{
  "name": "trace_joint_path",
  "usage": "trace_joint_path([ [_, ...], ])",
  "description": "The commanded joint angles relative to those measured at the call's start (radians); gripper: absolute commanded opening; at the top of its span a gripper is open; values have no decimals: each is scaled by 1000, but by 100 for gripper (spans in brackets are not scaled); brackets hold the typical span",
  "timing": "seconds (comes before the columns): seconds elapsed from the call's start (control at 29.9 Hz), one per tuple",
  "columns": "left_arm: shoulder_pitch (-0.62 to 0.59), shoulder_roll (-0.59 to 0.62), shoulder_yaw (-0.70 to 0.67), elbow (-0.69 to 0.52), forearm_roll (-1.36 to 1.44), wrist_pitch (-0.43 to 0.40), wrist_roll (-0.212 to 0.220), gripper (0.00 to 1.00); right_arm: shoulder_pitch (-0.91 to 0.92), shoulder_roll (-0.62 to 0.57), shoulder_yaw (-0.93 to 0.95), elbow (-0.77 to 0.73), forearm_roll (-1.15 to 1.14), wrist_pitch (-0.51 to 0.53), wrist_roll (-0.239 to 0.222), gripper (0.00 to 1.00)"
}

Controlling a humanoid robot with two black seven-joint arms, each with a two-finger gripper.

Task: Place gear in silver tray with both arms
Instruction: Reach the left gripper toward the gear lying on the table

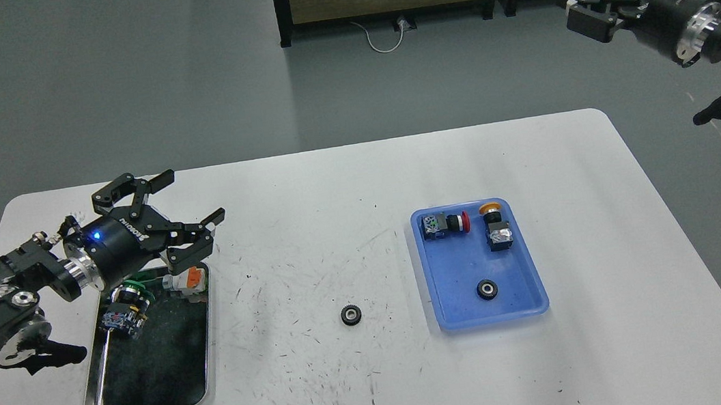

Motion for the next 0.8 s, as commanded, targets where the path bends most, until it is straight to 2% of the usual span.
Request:
trace_joint_path([
  [0.0, 34, -83, 20, 6, 6, 7, 6, 98, 0, -12, 0, 0, 1, -11, 0, 99],
  [0.37, 140, -274, 23, 128, 86, 21, 8, 98, 0, -15, -3, -23, 1, -11, -1, 99],
  [0.63, 155, -406, 81, 228, 91, 112, 8, 98, 0, -15, -10, -28, -2, -13, -3, 99],
  [0.77, 154, -456, 86, 257, 91, 142, 26, 98, 0, -15, -12, -31, -8, -13, -5, 99],
])
